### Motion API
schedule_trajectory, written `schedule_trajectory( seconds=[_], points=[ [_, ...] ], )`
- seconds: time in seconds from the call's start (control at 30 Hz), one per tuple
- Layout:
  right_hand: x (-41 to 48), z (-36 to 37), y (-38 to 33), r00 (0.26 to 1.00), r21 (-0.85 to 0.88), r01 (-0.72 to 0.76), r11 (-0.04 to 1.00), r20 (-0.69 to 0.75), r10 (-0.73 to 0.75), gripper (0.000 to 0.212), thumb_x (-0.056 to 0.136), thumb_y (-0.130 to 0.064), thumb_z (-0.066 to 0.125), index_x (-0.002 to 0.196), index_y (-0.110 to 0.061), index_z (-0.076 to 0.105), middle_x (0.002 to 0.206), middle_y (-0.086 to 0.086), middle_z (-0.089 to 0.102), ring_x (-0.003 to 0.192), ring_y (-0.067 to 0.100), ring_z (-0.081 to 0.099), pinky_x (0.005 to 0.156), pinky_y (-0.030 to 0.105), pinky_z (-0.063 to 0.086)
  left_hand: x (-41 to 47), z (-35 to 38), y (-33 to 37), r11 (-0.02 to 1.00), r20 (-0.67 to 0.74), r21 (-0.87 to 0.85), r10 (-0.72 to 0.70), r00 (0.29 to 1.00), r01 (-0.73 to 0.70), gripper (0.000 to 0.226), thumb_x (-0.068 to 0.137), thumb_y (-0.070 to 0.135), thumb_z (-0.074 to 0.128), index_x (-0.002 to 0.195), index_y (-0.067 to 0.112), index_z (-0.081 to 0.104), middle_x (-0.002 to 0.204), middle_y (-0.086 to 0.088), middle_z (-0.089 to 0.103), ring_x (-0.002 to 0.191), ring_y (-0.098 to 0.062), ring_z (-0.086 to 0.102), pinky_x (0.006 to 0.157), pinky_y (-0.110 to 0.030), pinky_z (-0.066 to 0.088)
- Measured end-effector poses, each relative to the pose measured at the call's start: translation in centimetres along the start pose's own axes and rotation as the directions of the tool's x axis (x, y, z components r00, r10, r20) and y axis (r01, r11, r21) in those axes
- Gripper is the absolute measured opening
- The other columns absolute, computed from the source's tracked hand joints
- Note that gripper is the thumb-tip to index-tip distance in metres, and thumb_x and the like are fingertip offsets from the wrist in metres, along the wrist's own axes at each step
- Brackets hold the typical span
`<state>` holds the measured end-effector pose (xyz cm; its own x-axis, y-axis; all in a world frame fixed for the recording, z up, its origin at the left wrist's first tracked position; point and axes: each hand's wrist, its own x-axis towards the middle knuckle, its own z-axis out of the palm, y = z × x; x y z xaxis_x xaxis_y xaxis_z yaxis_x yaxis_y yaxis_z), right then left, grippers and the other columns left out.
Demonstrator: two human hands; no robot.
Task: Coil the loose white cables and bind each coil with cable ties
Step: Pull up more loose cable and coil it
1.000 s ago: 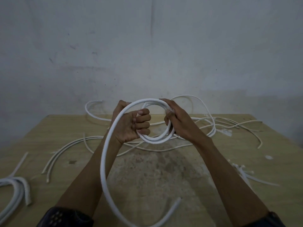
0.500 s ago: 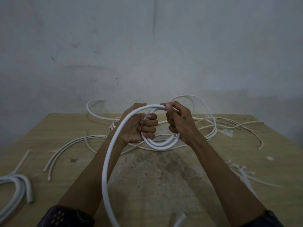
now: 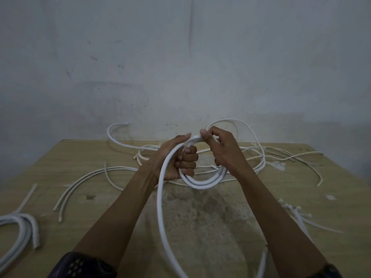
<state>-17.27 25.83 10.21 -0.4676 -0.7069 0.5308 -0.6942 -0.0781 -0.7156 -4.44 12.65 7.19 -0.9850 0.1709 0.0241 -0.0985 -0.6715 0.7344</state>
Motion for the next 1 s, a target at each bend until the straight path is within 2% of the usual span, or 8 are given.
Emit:
schedule_trajectory(
  seconds=[0.23, 0.37, 0.43, 0.53, 0.63, 0.83, 0.9, 1.0],
  points=[
    [0.6, -1.7, 0.8, 0.975, 0.048, -0.146, 0.988, 0.178, 0.135, 0.046, 0.087, -0.065, 0.055, 0.108, -0.025, 0.064, 0.084, 0.003, 0.073, 0.073, 0.019, 0.071, 0.074, 0.046, 0.061, -0.7, 1.3, 1.8, 0.978, -0.130, 0.045, 0.210, 0.969, -0.206, 0.037, 0.103, 0.034, 0.039, 0.076, 0.012, 0.053, 0.045, 0.009, 0.039, 0.038, -0.004, 0.033, 0.045, -0.021, 0.027],
    [0.6, -3.7, -0.3, 0.982, -0.270, -0.026, 0.963, -0.185, -0.026, 0.047, 0.096, -0.060, 0.049, 0.083, -0.020, 0.071, 0.072, -0.006, 0.069, 0.070, 0.005, 0.065, 0.070, 0.027, 0.045, -1.7, 2.0, 4.1, 0.758, -0.346, 0.110, 0.636, 0.690, -0.643, 0.041, 0.105, 0.038, 0.033, 0.073, 0.016, 0.045, 0.042, 0.009, 0.030, 0.037, -0.005, 0.022, 0.044, -0.019, 0.021],
    [0.0, -4.5, -2.1, 0.995, -0.251, -0.086, 0.964, -0.065, 0.071, 0.072, 0.095, -0.067, 0.036, 0.058, -0.014, 0.069, 0.049, -0.002, 0.062, 0.050, 0.006, 0.060, 0.062, 0.024, 0.041, -2.4, 1.6, 5.2, 0.607, -0.422, 0.153, 0.754, 0.504, -0.780, 0.043, 0.107, 0.041, 0.032, 0.073, 0.016, 0.041, 0.043, 0.008, 0.028, 0.038, -0.006, 0.024, 0.043, -0.020, 0.024],
    [-1.4, -3.3, -2.9, 0.748, -0.210, -0.403, 0.891, 0.486, 0.453, 0.096, 0.085, -0.081, 0.023, 0.071, -0.003, 0.076, 0.061, 0.013, 0.071, 0.052, 0.020, 0.066, 0.055, 0.024, 0.050, -3.2, 1.0, 5.6, 0.480, -0.503, 0.214, 0.801, 0.326, -0.851, 0.044, 0.106, 0.044, 0.034, 0.072, 0.018, 0.041, 0.046, 0.008, 0.028, 0.040, -0.008, 0.024, 0.044, -0.022, 0.028],
    [-1.5, -0.4, 0.5, 0.541, -0.042, -0.680, 0.732, 0.645, 0.540, 0.091, 0.085, -0.080, 0.039, 0.099, 0.006, 0.069, 0.090, 0.020, 0.073, 0.070, 0.028, 0.073, 0.070, 0.040, 0.059, -3.0, 0.6, 5.2, 0.454, -0.532, 0.253, 0.803, 0.270, -0.854, 0.046, 0.106, 0.047, 0.034, 0.070, 0.017, 0.041, 0.046, 0.007, 0.028, 0.039, -0.009, 0.025, 0.043, -0.023, 0.030],
    [1.0, 0.7, 4.7, 0.662, 0.853, -0.514, -0.089, 0.461, 0.590, 0.021, 0.103, -0.015, 0.048, 0.085, -0.004, 0.049, 0.063, 0.013, 0.056, 0.048, 0.023, 0.062, 0.051, 0.043, 0.061, -1.9, 0.1, 4.6, 0.574, -0.464, 0.214, 0.772, 0.435, -0.790, 0.047, 0.105, 0.046, 0.036, 0.070, 0.015, 0.042, 0.047, 0.002, 0.038, 0.044, -0.014, 0.040, 0.052, -0.025, 0.042],
    [1.6, -0.6, 4.3, 0.704, 0.915, -0.404, 0.020, 0.297, 0.645, 0.024, 0.105, -0.009, 0.039, 0.082, -0.008, 0.044, 0.045, -0.001, 0.034, 0.031, 0.009, 0.034, 0.033, 0.017, 0.038, -1.6, -0.1, 3.8, 0.689, -0.427, 0.195, 0.700, 0.572, -0.698, 0.047, 0.106, 0.045, 0.033, 0.071, 0.015, 0.041, 0.046, 0.003, 0.038, 0.041, -0.012, 0.038, 0.048, -0.023, 0.039],
    [1.8, -2.6, 3.8, 0.835, 0.733, -0.310, 0.605, -0.094, 0.543, 0.025, 0.110, -0.023, 0.034, 0.102, -0.008, 0.054, 0.045, -0.008, 0.024, 0.033, 0.005, 0.018, 0.036, 0.013, 0.020, -0.7, -0.1, 1.6, 0.862, -0.337, 0.087, 0.497, 0.800, -0.499, 0.048, 0.106, 0.045, 0.030, 0.070, 0.016, 0.043, 0.043, 0.005, 0.034, 0.037, -0.010, 0.033, 0.045, -0.024, 0.037]
  ],
)
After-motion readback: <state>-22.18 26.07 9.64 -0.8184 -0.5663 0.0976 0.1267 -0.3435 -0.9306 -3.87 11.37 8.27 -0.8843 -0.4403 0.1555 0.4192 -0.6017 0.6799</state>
